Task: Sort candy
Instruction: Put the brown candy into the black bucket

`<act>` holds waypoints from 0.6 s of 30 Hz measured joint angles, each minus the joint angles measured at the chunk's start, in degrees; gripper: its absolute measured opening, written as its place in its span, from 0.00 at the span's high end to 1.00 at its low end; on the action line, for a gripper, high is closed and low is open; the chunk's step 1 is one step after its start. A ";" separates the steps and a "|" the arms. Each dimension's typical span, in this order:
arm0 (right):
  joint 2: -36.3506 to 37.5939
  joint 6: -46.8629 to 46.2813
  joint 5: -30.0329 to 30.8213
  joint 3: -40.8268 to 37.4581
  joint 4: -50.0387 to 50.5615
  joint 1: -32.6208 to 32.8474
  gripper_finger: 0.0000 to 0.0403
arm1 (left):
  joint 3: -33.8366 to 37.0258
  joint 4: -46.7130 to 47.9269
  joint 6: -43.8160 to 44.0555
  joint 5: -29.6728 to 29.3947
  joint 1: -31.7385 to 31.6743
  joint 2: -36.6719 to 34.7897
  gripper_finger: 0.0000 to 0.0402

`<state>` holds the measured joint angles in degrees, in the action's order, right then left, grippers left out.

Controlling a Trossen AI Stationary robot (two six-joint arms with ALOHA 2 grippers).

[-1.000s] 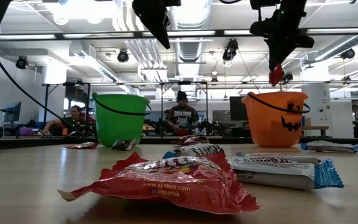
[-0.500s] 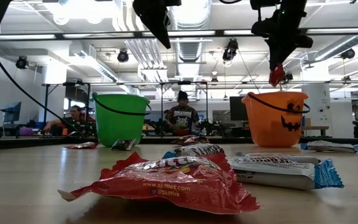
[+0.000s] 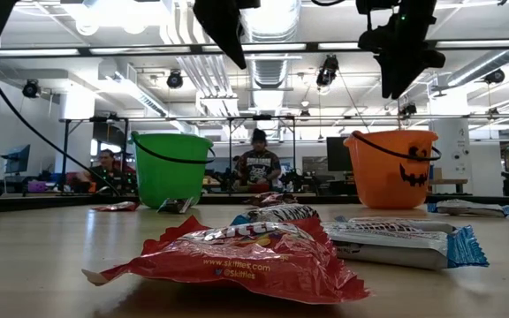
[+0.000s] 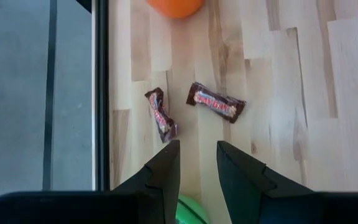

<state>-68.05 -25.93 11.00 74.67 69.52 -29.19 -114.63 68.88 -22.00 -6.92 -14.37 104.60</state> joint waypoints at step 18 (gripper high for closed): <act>0.02 -0.99 4.55 0.00 5.02 0.05 0.66 | 0.02 -8.24 16.43 0.11 -4.20 12.20 0.78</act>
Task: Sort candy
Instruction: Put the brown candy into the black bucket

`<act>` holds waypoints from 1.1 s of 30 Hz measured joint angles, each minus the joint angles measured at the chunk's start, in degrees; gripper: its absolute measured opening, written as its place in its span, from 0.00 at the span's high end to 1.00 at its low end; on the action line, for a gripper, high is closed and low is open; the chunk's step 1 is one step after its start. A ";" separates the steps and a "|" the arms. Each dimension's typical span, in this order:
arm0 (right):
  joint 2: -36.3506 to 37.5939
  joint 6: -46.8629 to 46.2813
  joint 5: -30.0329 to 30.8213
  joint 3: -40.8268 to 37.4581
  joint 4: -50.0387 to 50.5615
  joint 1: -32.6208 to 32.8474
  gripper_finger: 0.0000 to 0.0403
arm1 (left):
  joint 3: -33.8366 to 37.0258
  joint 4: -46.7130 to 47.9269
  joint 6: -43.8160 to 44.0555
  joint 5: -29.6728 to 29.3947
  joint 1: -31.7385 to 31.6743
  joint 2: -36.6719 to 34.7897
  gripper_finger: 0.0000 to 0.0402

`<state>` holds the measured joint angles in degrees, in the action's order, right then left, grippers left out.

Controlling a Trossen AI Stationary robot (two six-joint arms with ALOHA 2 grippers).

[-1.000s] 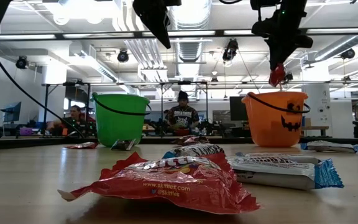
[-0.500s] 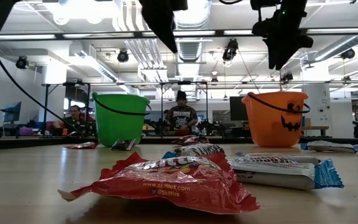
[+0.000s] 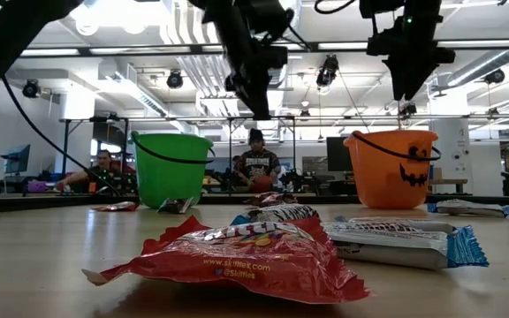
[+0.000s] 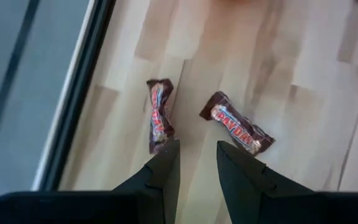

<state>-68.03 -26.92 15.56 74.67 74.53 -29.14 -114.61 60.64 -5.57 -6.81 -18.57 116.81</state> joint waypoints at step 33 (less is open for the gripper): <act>0.00 7.48 1.09 0.00 4.59 -0.01 0.57 | 0.00 -0.32 27.84 8.46 0.76 12.08 0.68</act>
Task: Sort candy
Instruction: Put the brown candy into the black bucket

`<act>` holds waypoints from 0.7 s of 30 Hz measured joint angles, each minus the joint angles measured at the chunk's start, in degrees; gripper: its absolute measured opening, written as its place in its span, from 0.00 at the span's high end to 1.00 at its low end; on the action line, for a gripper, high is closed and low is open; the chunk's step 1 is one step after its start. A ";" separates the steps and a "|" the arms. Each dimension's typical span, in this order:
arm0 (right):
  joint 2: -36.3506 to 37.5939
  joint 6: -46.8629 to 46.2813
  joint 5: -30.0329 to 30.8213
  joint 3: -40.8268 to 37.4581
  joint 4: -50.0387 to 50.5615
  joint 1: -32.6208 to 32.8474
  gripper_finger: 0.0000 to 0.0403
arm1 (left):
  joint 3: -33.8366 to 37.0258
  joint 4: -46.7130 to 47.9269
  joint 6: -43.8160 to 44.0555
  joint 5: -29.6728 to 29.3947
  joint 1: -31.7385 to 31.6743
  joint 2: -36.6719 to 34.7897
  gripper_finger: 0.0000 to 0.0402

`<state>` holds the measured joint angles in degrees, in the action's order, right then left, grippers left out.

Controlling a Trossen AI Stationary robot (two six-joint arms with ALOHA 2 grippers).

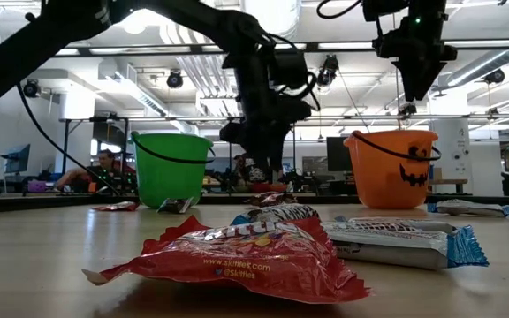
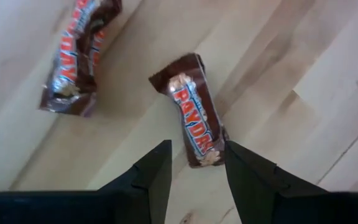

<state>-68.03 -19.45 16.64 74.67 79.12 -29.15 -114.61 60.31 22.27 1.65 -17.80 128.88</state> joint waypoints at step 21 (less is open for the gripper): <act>0.00 3.97 0.07 0.00 -0.12 -0.04 0.57 | 0.00 -2.71 4.44 4.13 0.24 3.32 0.49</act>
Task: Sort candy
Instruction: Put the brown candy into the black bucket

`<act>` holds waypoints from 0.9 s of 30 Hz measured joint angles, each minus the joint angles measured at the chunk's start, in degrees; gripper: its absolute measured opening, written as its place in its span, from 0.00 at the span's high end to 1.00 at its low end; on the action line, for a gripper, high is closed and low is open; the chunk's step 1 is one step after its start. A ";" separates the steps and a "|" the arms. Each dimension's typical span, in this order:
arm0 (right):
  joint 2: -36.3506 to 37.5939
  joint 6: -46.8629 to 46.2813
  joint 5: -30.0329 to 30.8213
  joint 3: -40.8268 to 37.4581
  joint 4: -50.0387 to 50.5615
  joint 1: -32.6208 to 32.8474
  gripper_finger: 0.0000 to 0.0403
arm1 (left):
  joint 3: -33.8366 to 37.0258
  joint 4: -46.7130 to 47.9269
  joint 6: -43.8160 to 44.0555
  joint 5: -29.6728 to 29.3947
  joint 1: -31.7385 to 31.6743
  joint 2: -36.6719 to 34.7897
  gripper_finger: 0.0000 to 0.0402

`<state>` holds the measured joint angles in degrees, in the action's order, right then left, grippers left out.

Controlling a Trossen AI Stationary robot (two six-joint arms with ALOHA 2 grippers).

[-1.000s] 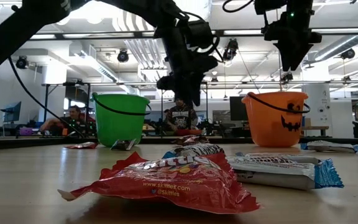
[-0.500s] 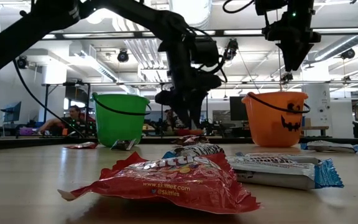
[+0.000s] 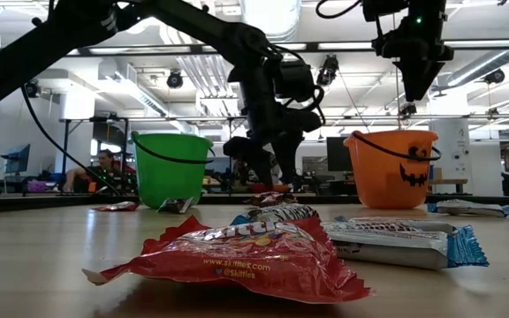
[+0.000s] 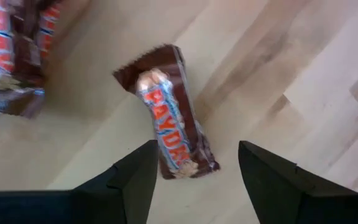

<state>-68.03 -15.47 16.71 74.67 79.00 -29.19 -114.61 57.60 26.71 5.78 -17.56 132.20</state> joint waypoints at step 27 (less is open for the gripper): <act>0.00 0.75 -0.09 0.00 0.02 0.04 0.57 | 6.12 -4.08 1.34 -1.77 -0.17 -0.02 0.48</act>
<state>-68.03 -14.73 16.62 74.67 79.02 -29.15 -108.49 53.53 28.05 4.01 -17.74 132.18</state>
